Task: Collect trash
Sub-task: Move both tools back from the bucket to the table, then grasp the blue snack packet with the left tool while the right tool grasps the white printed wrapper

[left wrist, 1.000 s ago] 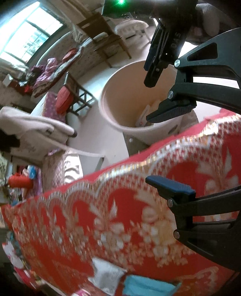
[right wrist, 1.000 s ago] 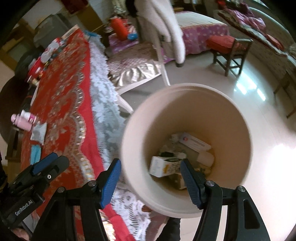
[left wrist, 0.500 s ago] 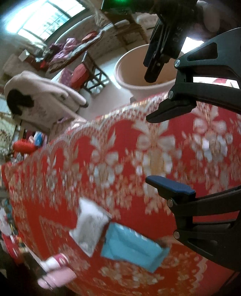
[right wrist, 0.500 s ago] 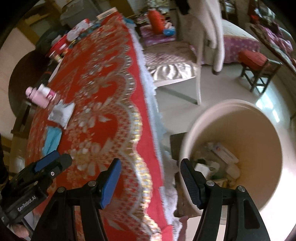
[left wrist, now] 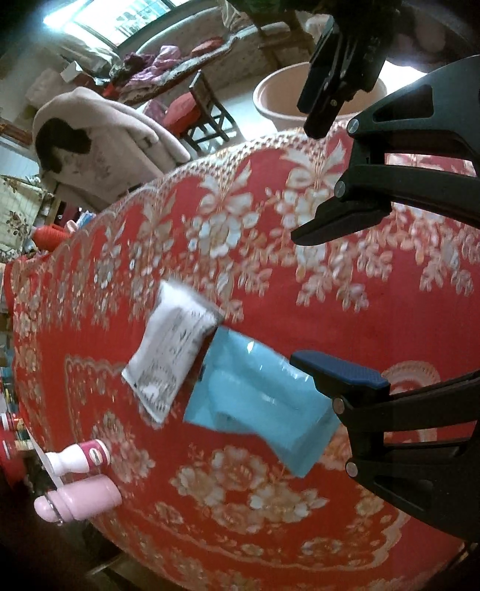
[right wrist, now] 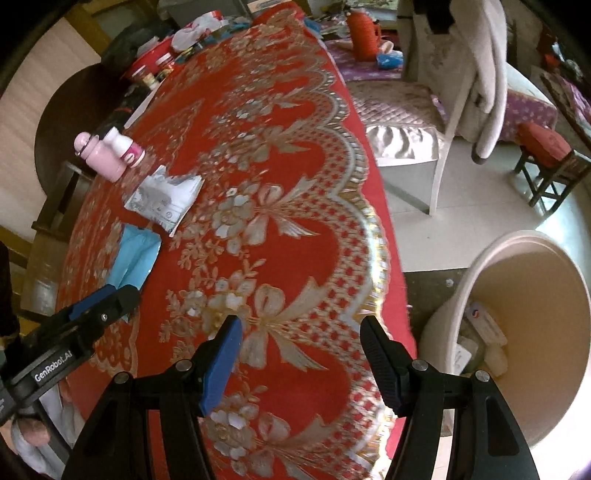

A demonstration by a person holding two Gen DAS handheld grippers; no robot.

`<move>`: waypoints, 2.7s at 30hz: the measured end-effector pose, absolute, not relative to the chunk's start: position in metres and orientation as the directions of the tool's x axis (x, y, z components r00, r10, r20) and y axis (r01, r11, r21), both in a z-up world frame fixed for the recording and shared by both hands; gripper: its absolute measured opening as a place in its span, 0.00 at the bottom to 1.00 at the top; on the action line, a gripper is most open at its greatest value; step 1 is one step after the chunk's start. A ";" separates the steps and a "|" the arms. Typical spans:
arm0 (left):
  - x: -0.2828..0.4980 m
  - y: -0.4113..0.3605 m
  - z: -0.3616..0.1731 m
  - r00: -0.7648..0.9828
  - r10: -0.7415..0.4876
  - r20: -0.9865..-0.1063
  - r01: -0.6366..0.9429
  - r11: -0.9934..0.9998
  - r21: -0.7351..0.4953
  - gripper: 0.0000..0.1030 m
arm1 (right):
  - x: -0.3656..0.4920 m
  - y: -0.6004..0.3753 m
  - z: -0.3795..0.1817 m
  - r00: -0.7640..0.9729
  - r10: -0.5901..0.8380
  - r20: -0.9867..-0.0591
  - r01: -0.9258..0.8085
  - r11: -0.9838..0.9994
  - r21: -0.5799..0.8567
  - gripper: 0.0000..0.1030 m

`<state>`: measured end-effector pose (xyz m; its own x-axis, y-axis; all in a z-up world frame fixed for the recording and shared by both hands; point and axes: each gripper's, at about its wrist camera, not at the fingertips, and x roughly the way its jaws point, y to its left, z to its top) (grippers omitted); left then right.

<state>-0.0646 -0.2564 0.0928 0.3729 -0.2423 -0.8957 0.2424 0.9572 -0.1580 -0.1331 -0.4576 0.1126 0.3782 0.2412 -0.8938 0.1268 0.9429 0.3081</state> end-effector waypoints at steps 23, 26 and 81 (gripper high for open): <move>0.011 -0.176 0.064 0.352 -0.145 -0.925 0.067 0.989 -0.130 0.56 | -0.092 -0.426 0.100 0.352 0.260 -0.899 0.135 0.936 0.324 0.62; 0.015 -0.155 0.064 0.351 -0.126 -0.928 0.028 0.992 -0.125 0.56 | -0.081 -0.413 0.099 0.344 0.275 -0.898 0.109 0.938 0.329 0.62; 0.047 -0.112 0.072 0.243 -0.328 -0.913 0.528 0.834 -0.160 0.65 | 0.056 -0.298 0.085 0.312 0.293 -0.904 -0.289 0.935 0.204 0.70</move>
<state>0.0467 -0.1122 0.0716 0.2429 -0.3284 -0.9128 0.5281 0.8340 -0.1595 0.0557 -0.2985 0.0845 0.3116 0.2931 -0.9039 -0.2888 0.9354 0.2038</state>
